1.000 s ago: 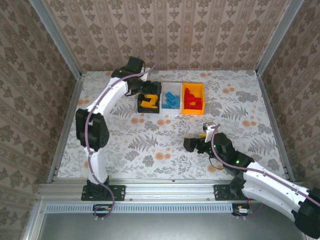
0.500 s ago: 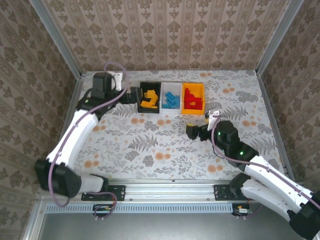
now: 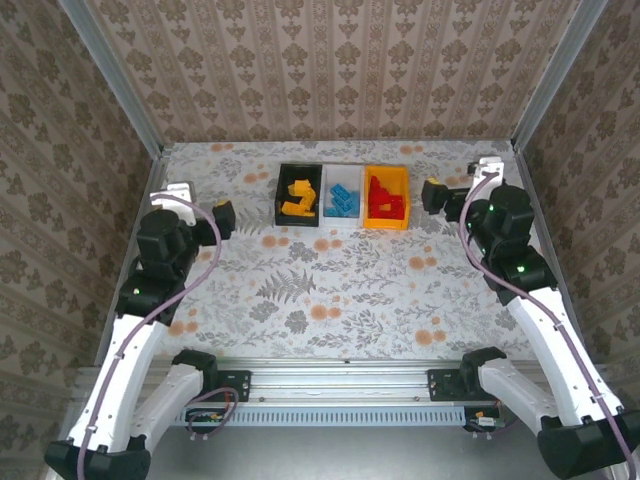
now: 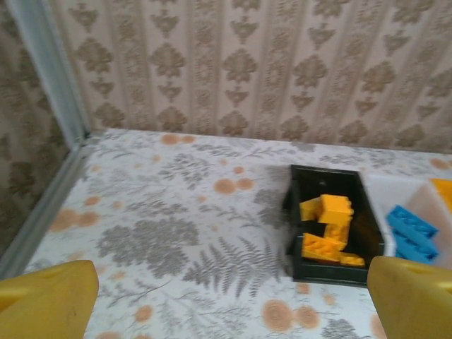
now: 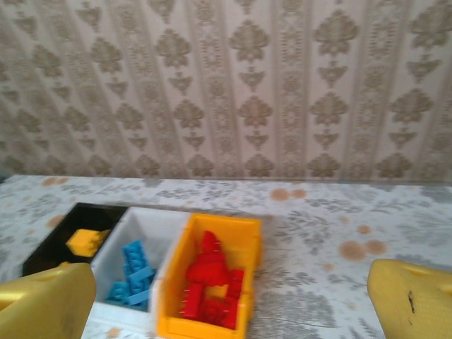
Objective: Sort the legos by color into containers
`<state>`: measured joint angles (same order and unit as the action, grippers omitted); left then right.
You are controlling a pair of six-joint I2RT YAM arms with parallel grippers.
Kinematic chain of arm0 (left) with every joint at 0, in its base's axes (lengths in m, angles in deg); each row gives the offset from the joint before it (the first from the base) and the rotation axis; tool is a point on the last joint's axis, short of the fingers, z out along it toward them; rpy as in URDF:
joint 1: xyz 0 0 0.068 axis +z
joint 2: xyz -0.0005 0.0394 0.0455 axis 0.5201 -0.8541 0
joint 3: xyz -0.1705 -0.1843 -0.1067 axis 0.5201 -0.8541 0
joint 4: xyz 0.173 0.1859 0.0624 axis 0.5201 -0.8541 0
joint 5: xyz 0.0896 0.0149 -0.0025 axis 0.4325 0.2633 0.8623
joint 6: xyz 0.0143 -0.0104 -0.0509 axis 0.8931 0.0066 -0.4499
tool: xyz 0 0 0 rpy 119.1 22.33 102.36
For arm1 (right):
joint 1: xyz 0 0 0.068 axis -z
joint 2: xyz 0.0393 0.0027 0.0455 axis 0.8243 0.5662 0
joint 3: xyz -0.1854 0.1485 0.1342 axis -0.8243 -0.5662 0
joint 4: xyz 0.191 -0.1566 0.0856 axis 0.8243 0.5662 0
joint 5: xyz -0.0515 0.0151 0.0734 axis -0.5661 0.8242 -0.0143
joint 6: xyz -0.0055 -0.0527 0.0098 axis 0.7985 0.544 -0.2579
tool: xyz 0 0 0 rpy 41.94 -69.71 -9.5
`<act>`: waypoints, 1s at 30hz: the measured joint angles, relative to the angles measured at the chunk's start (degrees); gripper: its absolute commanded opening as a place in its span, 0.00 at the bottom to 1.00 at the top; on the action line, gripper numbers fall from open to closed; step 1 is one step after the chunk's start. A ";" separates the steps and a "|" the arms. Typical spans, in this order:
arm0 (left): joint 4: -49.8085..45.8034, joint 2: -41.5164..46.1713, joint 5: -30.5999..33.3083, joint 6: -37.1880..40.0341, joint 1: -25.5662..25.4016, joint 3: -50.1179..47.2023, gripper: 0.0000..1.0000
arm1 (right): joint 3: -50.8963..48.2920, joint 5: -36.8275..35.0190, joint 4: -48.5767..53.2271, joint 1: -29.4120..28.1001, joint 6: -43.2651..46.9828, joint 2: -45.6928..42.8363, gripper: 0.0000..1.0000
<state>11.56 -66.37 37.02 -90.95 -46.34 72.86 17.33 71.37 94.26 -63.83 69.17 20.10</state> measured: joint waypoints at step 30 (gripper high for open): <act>10.88 -18.67 1.14 2.86 9.05 -8.11 1.00 | -20.15 3.19 -26.93 13.68 -0.11 26.10 1.00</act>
<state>22.45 -85.03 38.16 -88.09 -37.29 64.76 -2.83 74.56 67.33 -50.15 69.06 46.20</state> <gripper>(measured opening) 0.997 0.999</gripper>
